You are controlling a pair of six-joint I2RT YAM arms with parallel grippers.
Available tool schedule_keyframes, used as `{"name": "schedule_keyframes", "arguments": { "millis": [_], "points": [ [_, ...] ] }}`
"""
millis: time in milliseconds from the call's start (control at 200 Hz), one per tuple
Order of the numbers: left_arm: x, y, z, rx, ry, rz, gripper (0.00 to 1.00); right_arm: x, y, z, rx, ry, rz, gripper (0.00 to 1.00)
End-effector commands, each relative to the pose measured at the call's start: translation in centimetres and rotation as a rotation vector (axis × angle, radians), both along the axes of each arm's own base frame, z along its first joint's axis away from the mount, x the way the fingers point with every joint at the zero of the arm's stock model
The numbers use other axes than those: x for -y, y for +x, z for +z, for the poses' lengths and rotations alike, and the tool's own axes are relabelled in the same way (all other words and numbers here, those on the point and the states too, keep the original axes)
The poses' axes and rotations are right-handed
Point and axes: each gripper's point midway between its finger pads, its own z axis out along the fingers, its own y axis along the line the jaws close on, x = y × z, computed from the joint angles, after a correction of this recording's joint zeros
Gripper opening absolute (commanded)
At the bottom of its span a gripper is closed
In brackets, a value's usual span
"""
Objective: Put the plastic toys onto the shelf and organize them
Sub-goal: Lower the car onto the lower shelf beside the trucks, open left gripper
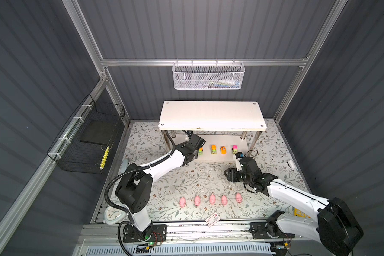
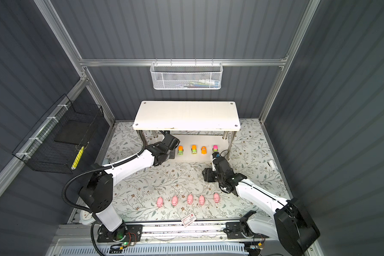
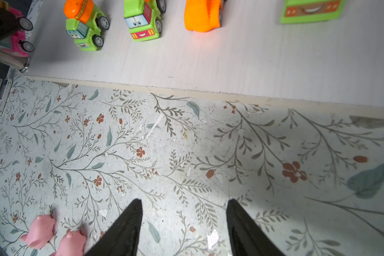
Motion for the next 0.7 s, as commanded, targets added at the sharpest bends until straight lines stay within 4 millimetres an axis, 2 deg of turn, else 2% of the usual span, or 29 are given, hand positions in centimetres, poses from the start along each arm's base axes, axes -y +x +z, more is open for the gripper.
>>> {"name": "schedule_keyframes", "arguments": {
  "millis": [0, 275, 695],
  "points": [
    [-0.3, 1.6, 0.1, 0.036, -0.017, 0.011, 0.3, -0.4, 0.3, 0.8, 0.013, -0.007, 0.009, 0.63],
    [-0.7, 3.0, -1.7, 0.019, -0.068, 0.022, 0.3, -0.8, 0.4, 0.9, 0.011, -0.012, 0.013, 0.63],
    [-1.0, 3.3, -3.8, -0.036, -0.062, 0.029, 0.33, -1.2, 0.5, 0.6, 0.001, -0.014, 0.016, 0.63]
  ]
}}
